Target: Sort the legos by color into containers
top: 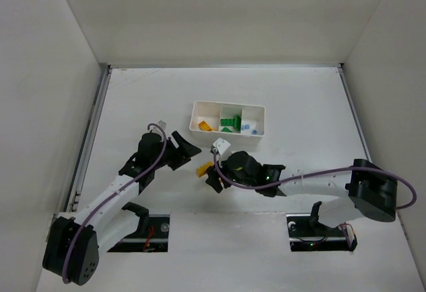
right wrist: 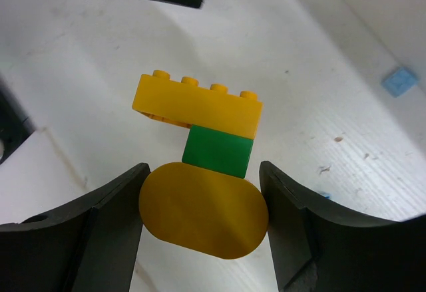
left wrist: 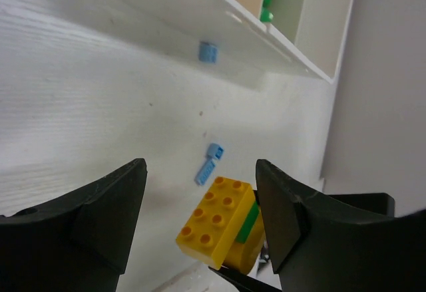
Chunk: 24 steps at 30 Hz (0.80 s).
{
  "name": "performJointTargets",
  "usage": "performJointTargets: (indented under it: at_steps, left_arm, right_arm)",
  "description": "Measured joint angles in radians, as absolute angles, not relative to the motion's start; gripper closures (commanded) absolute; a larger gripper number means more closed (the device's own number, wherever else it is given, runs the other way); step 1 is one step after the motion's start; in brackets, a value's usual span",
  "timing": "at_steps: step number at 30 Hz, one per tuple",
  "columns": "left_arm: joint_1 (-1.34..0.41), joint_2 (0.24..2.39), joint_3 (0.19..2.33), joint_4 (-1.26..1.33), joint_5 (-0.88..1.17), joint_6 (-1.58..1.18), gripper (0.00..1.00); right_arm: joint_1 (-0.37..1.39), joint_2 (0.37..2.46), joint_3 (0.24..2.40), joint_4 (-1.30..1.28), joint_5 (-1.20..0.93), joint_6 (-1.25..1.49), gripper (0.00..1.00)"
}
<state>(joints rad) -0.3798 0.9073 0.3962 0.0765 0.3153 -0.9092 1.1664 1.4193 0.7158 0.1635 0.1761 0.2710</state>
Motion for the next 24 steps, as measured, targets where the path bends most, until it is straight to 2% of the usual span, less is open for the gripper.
performJointTargets:
  at_steps: [9, 24]
  left_arm:
    - [-0.437, 0.905, 0.345, 0.159, 0.466, -1.007, 0.41]
    - [-0.534, 0.907, 0.340, 0.185, 0.466, -1.036, 0.52]
  right_arm:
    - [1.159, 1.343, 0.672, 0.165, 0.058, 0.276, 0.31]
    - [1.144, 1.343, 0.672, 0.164, 0.051, 0.275, 0.32]
